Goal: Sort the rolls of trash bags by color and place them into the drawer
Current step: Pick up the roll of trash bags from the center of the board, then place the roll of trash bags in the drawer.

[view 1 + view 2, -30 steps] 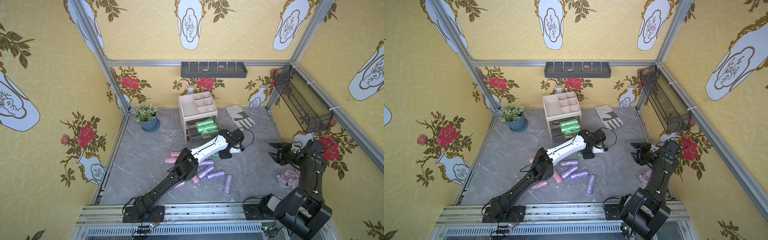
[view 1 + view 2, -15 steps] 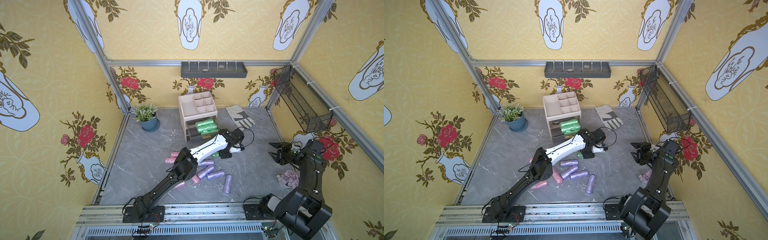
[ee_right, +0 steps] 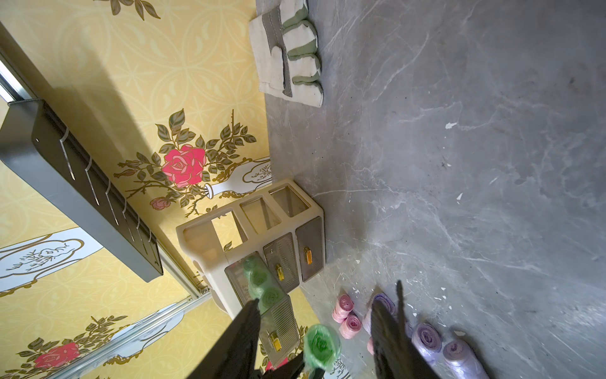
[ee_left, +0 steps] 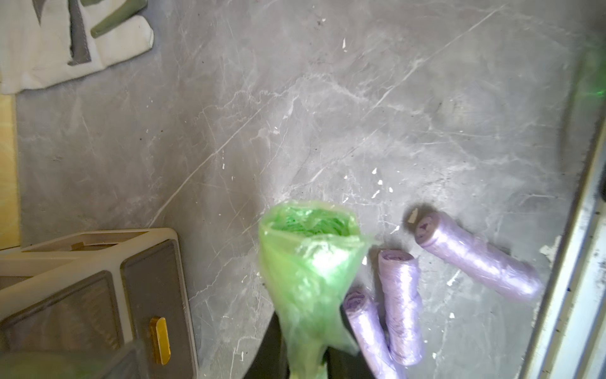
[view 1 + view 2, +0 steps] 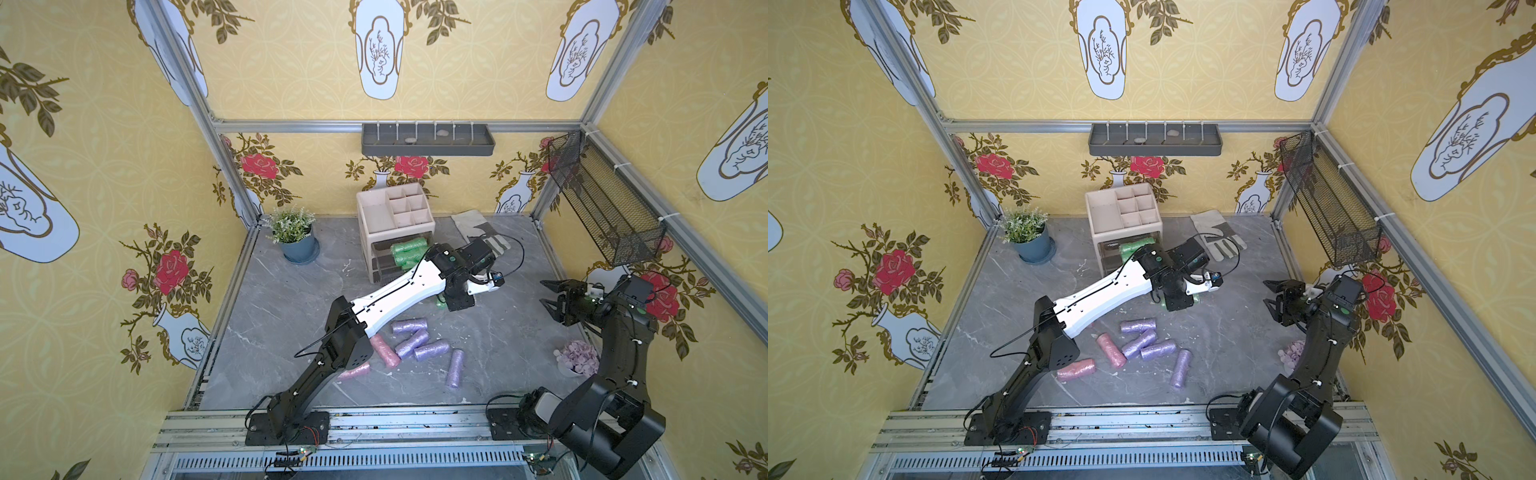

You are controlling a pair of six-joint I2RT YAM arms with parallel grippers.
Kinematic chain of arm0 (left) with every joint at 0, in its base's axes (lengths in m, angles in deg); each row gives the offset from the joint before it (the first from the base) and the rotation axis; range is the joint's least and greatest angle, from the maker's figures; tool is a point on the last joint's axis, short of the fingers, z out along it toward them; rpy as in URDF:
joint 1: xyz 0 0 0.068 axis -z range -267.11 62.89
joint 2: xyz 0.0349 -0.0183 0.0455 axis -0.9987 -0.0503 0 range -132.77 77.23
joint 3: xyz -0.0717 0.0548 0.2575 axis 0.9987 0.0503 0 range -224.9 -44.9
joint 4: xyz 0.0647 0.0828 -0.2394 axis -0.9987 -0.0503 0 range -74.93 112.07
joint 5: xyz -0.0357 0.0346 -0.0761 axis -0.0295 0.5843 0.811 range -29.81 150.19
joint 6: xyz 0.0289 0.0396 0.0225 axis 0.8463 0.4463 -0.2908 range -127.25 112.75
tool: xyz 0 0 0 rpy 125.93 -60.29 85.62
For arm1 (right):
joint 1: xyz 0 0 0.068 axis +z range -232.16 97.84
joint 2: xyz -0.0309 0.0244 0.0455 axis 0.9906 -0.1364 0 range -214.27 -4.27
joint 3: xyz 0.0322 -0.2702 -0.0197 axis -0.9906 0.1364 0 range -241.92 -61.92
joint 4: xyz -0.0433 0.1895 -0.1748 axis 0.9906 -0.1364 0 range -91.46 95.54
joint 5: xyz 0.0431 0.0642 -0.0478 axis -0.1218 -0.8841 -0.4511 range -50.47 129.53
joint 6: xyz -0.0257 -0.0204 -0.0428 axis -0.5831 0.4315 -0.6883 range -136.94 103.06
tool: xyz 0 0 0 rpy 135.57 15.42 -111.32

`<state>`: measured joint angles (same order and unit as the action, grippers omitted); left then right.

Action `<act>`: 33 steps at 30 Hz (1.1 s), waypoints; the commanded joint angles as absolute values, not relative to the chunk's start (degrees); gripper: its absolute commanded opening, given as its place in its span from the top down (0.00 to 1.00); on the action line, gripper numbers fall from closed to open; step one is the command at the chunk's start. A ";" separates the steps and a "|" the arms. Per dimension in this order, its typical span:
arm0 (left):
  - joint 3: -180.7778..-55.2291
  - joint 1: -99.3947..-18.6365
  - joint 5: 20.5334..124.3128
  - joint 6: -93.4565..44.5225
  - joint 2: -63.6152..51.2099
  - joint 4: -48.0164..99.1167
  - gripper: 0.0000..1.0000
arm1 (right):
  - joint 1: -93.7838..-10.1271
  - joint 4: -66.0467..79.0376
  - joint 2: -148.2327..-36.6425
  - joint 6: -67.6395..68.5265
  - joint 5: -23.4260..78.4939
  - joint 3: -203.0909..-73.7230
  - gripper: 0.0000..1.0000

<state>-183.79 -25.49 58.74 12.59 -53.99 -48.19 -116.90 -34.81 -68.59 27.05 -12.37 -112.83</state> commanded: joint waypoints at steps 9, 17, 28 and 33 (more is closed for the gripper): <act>-176.68 -24.05 57.19 6.50 -41.45 -47.43 0.85 | -116.18 -34.01 -67.24 29.09 -13.11 -113.34 0.44; -182.53 -26.53 58.10 -9.02 -37.47 -49.48 0.84 | -115.22 -33.63 -66.94 30.07 -13.20 -113.46 0.44; -168.68 -37.91 57.23 -37.36 -24.11 -40.32 0.99 | -115.11 -33.57 -66.94 29.94 -14.07 -113.32 0.44; -156.51 -42.62 55.95 -45.17 -17.86 -32.21 1.00 | -114.94 -33.48 -66.43 29.92 -14.21 -112.61 0.44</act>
<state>-160.80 -40.90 55.70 -37.42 -19.72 -39.25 -115.06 -34.64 -66.86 29.91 -13.68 -112.99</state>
